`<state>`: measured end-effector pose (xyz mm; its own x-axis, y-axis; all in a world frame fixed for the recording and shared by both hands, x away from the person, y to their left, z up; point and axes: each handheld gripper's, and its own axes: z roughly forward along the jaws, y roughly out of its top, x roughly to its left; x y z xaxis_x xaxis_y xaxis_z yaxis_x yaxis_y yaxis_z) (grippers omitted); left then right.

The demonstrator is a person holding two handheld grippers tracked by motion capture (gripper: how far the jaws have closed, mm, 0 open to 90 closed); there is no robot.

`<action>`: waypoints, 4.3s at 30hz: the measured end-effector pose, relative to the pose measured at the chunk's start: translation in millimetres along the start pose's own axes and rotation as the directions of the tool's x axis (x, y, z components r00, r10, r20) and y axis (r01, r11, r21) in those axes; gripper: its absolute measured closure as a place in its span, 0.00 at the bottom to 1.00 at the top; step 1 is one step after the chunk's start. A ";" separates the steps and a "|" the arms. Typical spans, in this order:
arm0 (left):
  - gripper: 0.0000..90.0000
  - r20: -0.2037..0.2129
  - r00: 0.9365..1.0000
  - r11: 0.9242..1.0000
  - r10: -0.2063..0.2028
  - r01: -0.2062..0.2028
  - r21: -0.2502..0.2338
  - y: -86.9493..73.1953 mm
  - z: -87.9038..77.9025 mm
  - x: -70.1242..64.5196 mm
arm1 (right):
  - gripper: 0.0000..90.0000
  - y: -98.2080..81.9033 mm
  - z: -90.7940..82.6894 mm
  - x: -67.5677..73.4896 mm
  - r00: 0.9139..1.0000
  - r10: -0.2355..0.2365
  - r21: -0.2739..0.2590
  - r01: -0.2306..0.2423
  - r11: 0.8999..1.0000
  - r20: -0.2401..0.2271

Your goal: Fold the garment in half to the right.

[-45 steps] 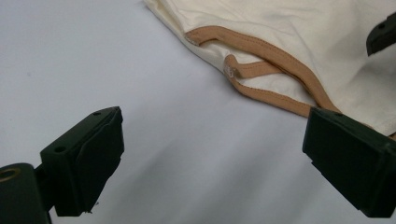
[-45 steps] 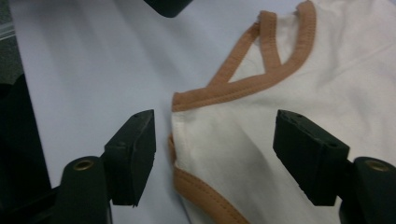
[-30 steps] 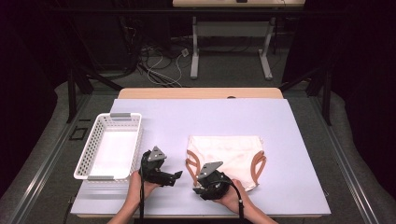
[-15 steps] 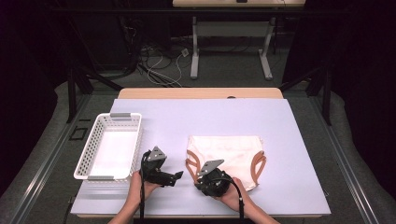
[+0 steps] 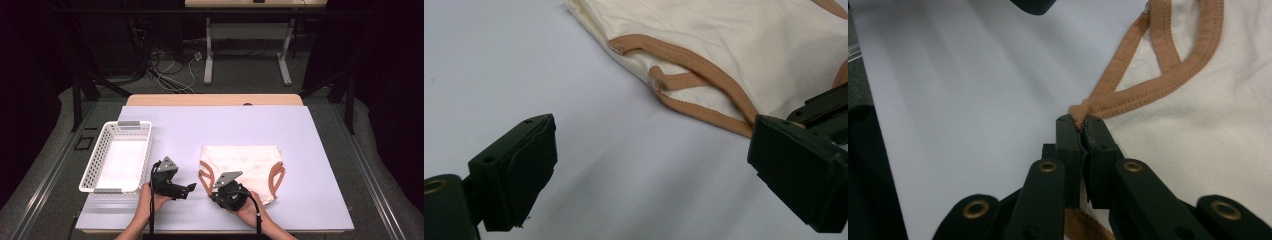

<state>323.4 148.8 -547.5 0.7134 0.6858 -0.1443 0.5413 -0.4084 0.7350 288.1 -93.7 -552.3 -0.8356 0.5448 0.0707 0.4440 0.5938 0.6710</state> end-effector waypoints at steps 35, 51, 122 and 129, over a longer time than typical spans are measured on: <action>0.08 -0.051 0.998 1.000 -0.025 0.025 -0.010 54.1 38.3 12.4 | 0.97 4.5 -15.8 1.2 1.000 -0.024 -0.042 0.024 0.999 -0.014; 0.16 -0.115 0.993 1.000 -0.015 0.017 0.019 80.5 65.9 22.0 | 0.97 4.7 -17.7 0.9 0.999 -0.040 -0.049 0.040 0.998 0.005; 0.97 -0.111 0.994 0.998 0.005 0.003 0.068 95.4 89.0 34.5 | 0.97 8.1 -22.3 9.4 0.999 -0.042 -0.114 0.044 0.992 0.019; 0.97 -0.116 0.993 0.997 0.023 -0.014 0.080 101.4 81.2 35.7 | 0.97 10.8 -26.4 8.4 1.000 -0.021 -0.162 0.022 0.987 0.011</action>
<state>440.0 82.9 -531.9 0.6691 0.7415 -0.0490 0.5652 -0.4650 0.6815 277.3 -98.4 -525.0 -0.8410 0.5389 0.0484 0.3668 0.5021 0.7831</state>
